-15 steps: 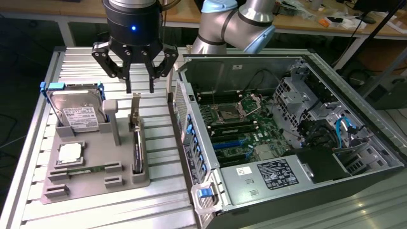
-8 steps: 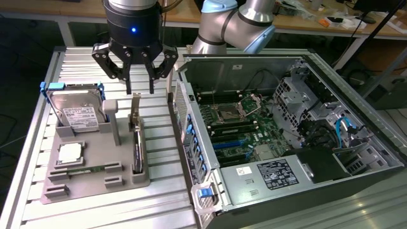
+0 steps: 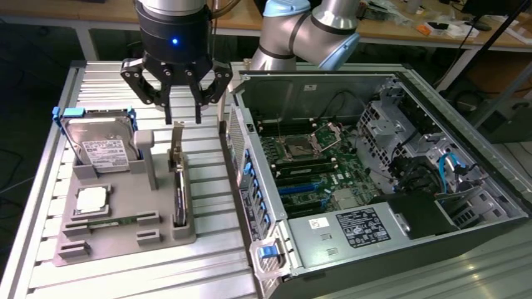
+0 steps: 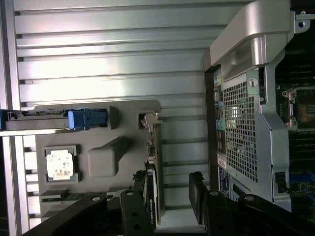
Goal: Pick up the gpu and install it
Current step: 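Pick up the gpu and move the gpu toward the slot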
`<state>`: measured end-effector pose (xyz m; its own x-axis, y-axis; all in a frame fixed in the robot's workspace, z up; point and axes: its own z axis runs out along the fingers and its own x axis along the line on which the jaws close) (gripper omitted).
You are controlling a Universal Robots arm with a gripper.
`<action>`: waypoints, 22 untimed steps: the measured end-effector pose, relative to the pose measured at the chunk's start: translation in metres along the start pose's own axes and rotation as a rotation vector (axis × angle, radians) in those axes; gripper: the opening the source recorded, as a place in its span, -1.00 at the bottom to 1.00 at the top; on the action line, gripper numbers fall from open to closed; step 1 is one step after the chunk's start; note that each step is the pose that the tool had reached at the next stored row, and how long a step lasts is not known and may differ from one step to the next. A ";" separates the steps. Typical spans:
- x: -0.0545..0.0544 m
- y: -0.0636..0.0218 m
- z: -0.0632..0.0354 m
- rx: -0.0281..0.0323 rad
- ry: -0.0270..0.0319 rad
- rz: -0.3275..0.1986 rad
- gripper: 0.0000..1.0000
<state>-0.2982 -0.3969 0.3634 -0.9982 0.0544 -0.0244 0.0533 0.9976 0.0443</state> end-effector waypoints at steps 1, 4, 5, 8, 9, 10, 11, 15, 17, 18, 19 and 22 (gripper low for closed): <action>0.000 0.0000 0.0005 0.0000 0.0000 0.000 -0.04; 0.000 -0.0001 0.0015 0.0000 0.0000 0.000 -0.04; 0.000 -0.0001 0.0018 0.0000 0.0000 0.000 -0.04; 0.000 -0.0001 0.0028 0.0000 0.0000 0.000 -0.04; 0.000 -0.0001 0.0031 0.0000 0.0000 0.000 -0.04; 0.000 -0.0002 0.0034 0.0000 0.0000 0.000 -0.04; 0.000 -0.0002 0.0038 0.0000 0.0000 0.000 -0.04; 0.000 -0.0002 0.0055 0.0000 0.0000 0.000 -0.04; 0.000 -0.0003 0.0063 0.0000 0.0000 0.000 -0.04; 0.000 -0.0003 0.0066 0.0000 0.0000 0.000 -0.04; 0.000 -0.0003 0.0069 0.0000 0.0000 0.000 -0.04; 0.000 -0.0003 0.0077 0.0000 0.0000 0.000 -0.04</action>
<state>-0.2982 -0.3969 0.3557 -0.9982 0.0544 -0.0244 0.0533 0.9976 0.0443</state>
